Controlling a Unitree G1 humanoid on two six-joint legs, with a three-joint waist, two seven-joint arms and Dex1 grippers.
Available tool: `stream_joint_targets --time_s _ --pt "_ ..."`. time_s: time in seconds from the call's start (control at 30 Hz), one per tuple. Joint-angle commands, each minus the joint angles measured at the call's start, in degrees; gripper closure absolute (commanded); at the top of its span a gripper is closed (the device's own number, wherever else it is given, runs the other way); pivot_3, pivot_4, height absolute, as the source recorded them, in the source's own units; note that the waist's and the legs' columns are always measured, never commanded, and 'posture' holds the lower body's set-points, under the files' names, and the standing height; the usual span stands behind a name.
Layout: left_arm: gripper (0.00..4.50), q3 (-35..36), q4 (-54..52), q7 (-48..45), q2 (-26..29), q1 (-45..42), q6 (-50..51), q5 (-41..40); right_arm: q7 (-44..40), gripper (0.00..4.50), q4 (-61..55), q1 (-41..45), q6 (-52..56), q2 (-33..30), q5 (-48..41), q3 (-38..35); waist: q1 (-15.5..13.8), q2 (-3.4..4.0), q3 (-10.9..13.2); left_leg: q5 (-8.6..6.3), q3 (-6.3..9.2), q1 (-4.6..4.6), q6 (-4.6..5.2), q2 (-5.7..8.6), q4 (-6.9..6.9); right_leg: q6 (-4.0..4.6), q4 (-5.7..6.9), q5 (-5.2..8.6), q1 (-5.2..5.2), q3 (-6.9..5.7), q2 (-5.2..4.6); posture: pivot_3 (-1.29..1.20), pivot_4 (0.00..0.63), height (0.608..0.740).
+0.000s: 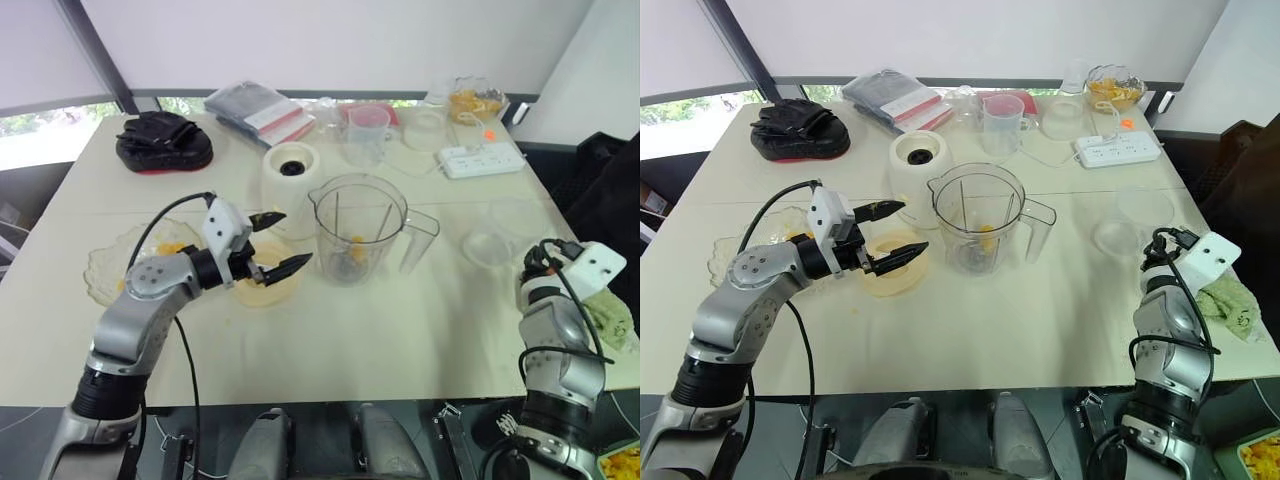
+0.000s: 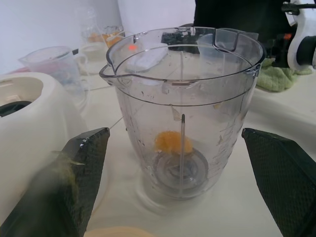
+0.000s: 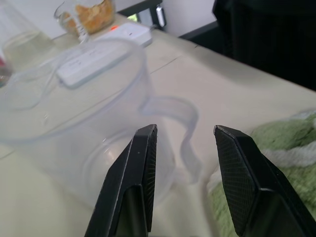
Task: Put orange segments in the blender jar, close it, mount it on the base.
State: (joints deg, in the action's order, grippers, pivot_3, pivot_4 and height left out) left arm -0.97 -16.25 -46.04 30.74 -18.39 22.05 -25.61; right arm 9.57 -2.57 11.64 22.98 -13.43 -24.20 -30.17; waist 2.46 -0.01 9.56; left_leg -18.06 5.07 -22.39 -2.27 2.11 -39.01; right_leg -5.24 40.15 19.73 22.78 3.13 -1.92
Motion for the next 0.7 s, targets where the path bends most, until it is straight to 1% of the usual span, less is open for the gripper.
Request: stream_joint_targets --time_s 0.03,0.2,0.27,0.33,0.47,0.57,0.63,0.7 --pt "0.00 0.3 -0.3 -0.4 -0.2 -1.2 -1.1 0.0 0.4 2.63 -4.3 -1.3 1.4 1.0 -0.8 0.3 0.0 0.00 0.0 0.00 0.00 0.00 0.00 0.00 0.00 0.00 0.00 0.00 0.00 0.00 0.00 0.00 0.150 0.740" --pt "0.00 0.1 0.9 -1.2 -0.4 -2.1 -1.3 0.1 1.3 2.63 -9.4 -4.0 4.6 2.6 -1.6 0.9 -0.1 0.00 0.0 0.00 0.00 0.00 0.00 0.01 0.00 0.00 0.00 0.00 0.00 0.00 -0.01 0.00 0.150 0.740" --pt "0.00 0.0 2.1 -2.1 0.0 -2.9 -1.5 0.4 1.1 2.63 -13.7 -7.0 8.3 1.7 -0.8 2.5 -0.2 0.00 0.0 0.00 0.01 0.00 0.00 0.01 0.00 0.00 0.00 0.00 0.01 0.00 -0.01 0.00 0.150 0.740" --pt "0.00 -0.2 3.3 -3.6 0.7 -3.9 -1.6 0.6 -1.0 2.63 -18.5 -11.4 9.2 -0.3 1.1 4.4 -0.3 0.00 0.0 0.00 0.05 0.00 0.00 0.00 0.00 0.00 0.00 0.00 0.00 -0.02 0.00 0.00 0.150 0.740" --pt "0.00 -0.3 7.1 -7.3 3.0 -6.9 -1.8 1.1 -5.6 2.63 -30.6 -17.8 15.9 -3.9 -3.7 4.4 -0.4 0.02 0.0 0.00 0.03 -0.01 0.01 0.02 0.01 0.00 -0.03 0.00 -0.02 -0.01 -0.01 0.00 0.150 0.740" --pt "0.00 -0.9 11.9 -11.4 5.2 -10.1 -3.0 2.6 -14.1 2.63 -39.2 -22.6 18.7 -9.1 -9.8 5.0 -0.2 0.01 0.0 0.00 0.04 0.04 0.00 0.01 -0.01 0.00 -0.03 0.00 -0.07 -0.02 0.02 0.00 0.150 0.740" --pt "0.00 -1.4 14.9 -13.8 6.5 -12.2 -3.7 3.5 -18.0 2.63 -42.4 -24.8 20.5 -11.6 -14.9 3.4 0.0 -0.01 0.0 0.00 0.12 0.08 0.00 -0.04 -0.01 0.00 -0.05 0.00 -0.14 -0.04 0.11 0.00 0.150 0.740" --pt "0.00 -2.0 18.8 -17.1 8.4 -15.0 -5.0 4.6 -23.8 2.63 -45.1 -27.5 21.6 -15.2 -20.9 1.3 -0.1 -0.01 0.0 -0.01 0.12 0.11 0.01 -0.04 -0.01 0.00 -0.07 0.01 -0.19 -0.05 0.11 0.00 0.150 0.740"
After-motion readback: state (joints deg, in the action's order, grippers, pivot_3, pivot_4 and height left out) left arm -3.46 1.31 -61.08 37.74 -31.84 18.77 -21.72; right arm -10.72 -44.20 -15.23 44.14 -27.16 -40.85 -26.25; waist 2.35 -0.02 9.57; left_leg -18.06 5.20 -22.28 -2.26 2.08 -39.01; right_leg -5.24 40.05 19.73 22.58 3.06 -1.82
